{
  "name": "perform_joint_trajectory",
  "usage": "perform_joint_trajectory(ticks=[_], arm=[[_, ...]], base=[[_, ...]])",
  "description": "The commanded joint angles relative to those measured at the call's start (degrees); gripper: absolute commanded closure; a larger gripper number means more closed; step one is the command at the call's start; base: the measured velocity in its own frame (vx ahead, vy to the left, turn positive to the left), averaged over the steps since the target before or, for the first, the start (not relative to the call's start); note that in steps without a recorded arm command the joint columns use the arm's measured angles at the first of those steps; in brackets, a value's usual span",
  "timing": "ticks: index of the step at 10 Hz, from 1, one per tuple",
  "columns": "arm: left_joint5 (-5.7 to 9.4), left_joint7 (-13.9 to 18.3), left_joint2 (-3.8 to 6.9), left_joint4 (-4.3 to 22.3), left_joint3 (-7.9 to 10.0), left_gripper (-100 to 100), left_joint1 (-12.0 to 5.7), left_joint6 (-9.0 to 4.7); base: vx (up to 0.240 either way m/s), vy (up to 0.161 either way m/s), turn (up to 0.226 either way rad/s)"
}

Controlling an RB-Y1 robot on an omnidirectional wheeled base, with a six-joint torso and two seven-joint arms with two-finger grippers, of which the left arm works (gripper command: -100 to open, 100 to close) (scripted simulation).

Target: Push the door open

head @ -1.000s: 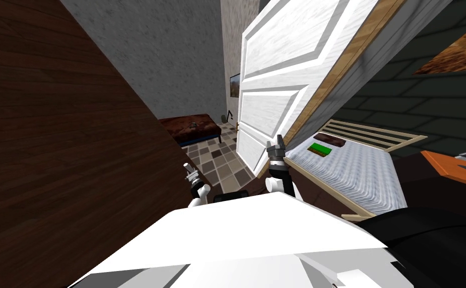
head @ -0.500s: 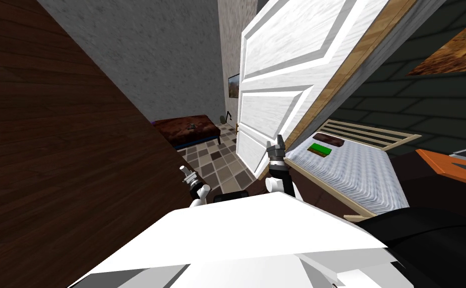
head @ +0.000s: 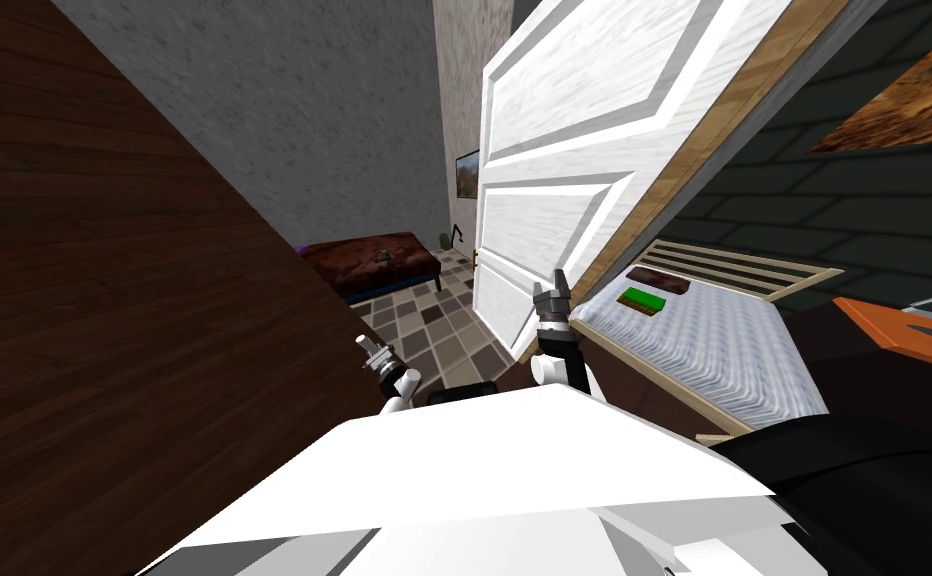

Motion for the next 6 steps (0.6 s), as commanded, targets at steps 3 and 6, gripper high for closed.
perform_joint_trajectory(ticks=[3,6], arm=[[1.47,-2.1,-1.49,-1.6,3.43,100,0.69,-1.36],[2.37,-2.3,-1.00,-2.6,5.03,100,1.79,-1.17]], base=[[0.135,0.058,-0.031],[0.108,0.053,-0.042]])
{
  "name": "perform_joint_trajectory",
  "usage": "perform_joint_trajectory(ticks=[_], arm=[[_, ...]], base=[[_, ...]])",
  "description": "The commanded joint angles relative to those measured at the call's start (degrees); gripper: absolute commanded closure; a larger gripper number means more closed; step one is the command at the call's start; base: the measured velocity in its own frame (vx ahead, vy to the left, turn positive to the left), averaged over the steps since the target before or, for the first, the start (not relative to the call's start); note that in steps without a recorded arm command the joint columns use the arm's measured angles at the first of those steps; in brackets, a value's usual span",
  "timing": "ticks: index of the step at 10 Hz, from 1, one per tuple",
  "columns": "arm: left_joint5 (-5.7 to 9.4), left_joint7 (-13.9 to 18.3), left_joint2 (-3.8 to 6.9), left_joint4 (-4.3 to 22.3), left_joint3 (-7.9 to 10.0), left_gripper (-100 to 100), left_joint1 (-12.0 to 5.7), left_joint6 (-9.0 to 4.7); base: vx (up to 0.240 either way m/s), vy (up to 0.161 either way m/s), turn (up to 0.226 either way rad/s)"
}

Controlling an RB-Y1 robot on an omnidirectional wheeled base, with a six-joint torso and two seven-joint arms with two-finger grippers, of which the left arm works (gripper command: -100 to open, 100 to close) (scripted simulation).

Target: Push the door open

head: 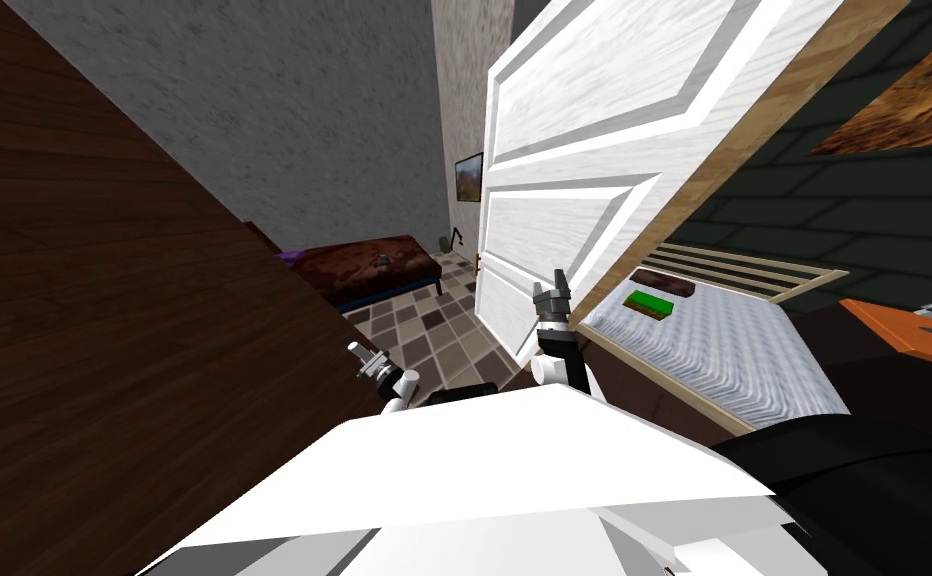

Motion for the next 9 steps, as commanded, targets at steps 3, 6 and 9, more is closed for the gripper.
perform_joint_trajectory(ticks=[3,6,9], arm=[[1.18,-1.0,1.04,-3.3,2.07,100,2.30,0.75],[2.07,-1.1,1.84,-4.3,3.67,100,3.45,0.84],[3.86,-1.4,3.04,-6.3,6.89,100,5.76,1.01]], base=[[0.081,0.043,-0.033],[0.123,0.068,-0.046],[0.137,0.073,-0.080]])
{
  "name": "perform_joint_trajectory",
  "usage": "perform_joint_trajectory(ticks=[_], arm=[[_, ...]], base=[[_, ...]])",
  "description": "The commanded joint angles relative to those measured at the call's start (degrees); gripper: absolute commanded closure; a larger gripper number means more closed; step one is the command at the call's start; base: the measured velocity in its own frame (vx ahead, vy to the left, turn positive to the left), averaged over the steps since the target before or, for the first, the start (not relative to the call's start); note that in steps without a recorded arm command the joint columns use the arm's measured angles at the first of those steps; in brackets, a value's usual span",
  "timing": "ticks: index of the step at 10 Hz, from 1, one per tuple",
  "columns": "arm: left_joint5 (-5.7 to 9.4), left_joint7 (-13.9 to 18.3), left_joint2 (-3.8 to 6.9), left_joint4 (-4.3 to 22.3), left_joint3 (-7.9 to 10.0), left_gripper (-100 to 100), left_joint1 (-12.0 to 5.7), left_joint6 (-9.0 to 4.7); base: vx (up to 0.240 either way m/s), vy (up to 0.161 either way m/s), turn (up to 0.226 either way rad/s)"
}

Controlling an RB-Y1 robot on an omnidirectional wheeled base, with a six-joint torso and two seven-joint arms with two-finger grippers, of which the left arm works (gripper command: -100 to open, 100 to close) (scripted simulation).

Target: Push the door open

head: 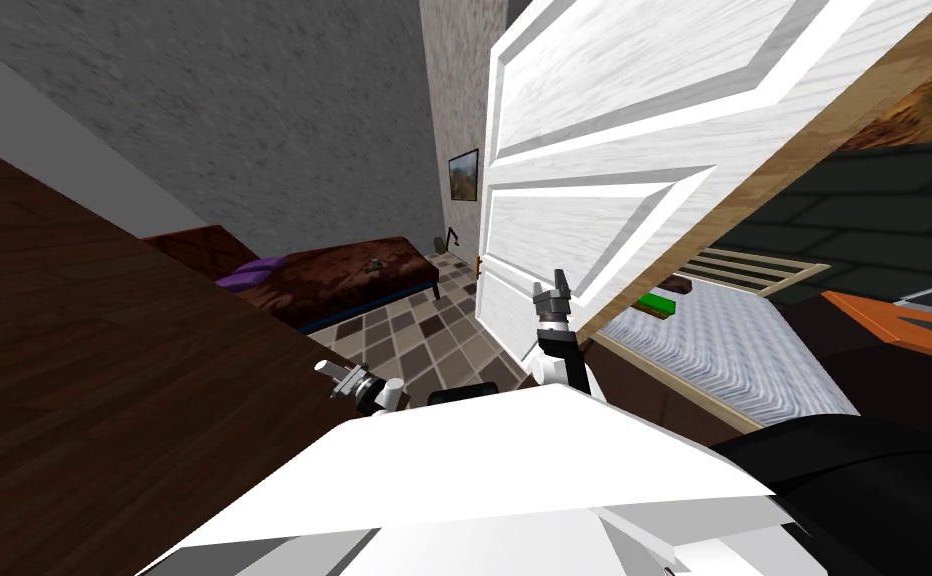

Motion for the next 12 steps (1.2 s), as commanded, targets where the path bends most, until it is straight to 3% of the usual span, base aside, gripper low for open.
perform_joint_trajectory(ticks=[1,12], arm=[[1.19,-0.2,0.98,-1.9,2.27,100,2.06,-0.02],[5.37,-0.7,1.72,-6.6,9.78,100,7.45,0.39]], base=[[0.155,0.136,-0.099],[0.091,0.075,-0.050]])
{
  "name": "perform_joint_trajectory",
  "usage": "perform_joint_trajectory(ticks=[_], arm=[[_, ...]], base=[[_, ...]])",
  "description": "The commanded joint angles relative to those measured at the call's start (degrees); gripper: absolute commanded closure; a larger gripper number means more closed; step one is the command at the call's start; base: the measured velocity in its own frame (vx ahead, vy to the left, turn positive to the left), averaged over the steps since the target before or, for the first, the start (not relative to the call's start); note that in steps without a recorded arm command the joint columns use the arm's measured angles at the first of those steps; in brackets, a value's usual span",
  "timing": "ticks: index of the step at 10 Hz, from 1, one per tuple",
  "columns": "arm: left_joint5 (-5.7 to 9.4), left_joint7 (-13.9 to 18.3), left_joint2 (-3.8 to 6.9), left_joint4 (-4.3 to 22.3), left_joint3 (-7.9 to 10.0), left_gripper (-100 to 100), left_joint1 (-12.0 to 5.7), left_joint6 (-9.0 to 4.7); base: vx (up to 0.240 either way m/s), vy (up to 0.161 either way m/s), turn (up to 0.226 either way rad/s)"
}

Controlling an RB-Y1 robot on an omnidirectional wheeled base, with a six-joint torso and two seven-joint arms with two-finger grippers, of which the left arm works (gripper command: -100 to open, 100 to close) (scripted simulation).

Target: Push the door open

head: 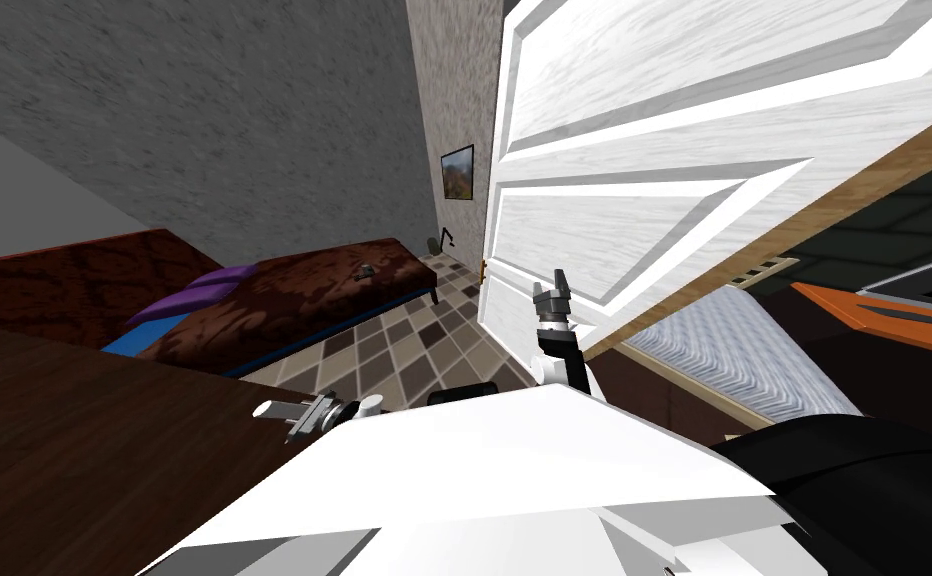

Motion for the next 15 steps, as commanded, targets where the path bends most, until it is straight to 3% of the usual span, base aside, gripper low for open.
perform_joint_trajectory(ticks=[1,9,11,13,14,15], arm=[[0.81,0.4,0.65,-0.1,1.76,100,1.21,-0.53],[4.52,-0.1,-0.70,-4.3,8.41,100,5.99,-0.17],[4.52,-0.1,-0.70,-4.3,8.41,100,5.99,-0.17],[5.63,-0.2,-1.58,-5.5,10.41,100,7.42,-0.06],[5.51,-1.0,-2.09,-6.6,9.85,100,7.54,0.55],[6.58,-1.0,-0.80,-6.6,10.93,100,8.11,-0.05]], base=[[0.089,0.082,-0.063],[0.109,0.091,-0.048],[0.060,0.056,0.000],[0.100,0.064,-0.065],[0.055,0.040,0.011],[0.047,0.115,0.030]])
